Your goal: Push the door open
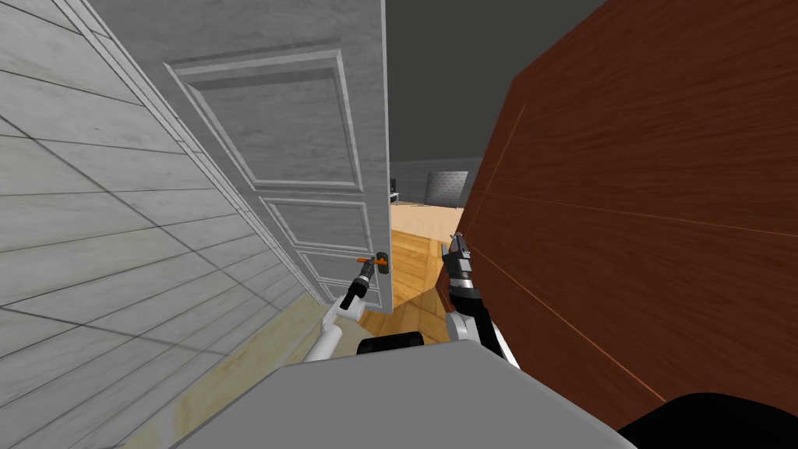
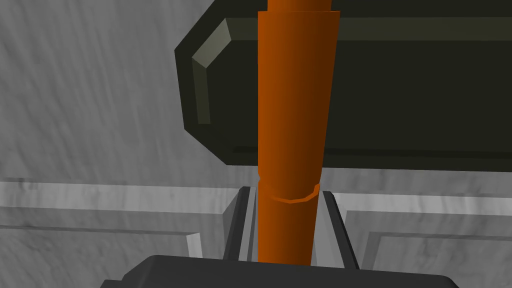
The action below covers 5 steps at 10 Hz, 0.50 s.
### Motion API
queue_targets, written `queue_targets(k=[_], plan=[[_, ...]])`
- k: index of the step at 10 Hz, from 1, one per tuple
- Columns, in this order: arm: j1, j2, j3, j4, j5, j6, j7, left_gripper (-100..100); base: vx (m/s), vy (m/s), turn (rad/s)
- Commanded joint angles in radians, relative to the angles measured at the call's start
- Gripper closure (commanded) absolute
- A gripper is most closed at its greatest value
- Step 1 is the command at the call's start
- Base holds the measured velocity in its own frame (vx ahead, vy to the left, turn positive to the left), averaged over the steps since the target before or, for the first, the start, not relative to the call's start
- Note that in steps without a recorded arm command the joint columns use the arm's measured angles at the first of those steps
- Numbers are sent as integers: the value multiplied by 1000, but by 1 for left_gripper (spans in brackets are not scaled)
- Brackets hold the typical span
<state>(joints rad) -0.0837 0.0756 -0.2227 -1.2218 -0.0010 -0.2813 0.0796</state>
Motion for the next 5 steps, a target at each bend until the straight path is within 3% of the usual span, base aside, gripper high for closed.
queue_targets(k=[1,5], plan=[[-11,3,34,10,2,-10,-9,100,97,-95,75],[-24,-5,77,28,6,-10,-19,100,88,-95,56]])
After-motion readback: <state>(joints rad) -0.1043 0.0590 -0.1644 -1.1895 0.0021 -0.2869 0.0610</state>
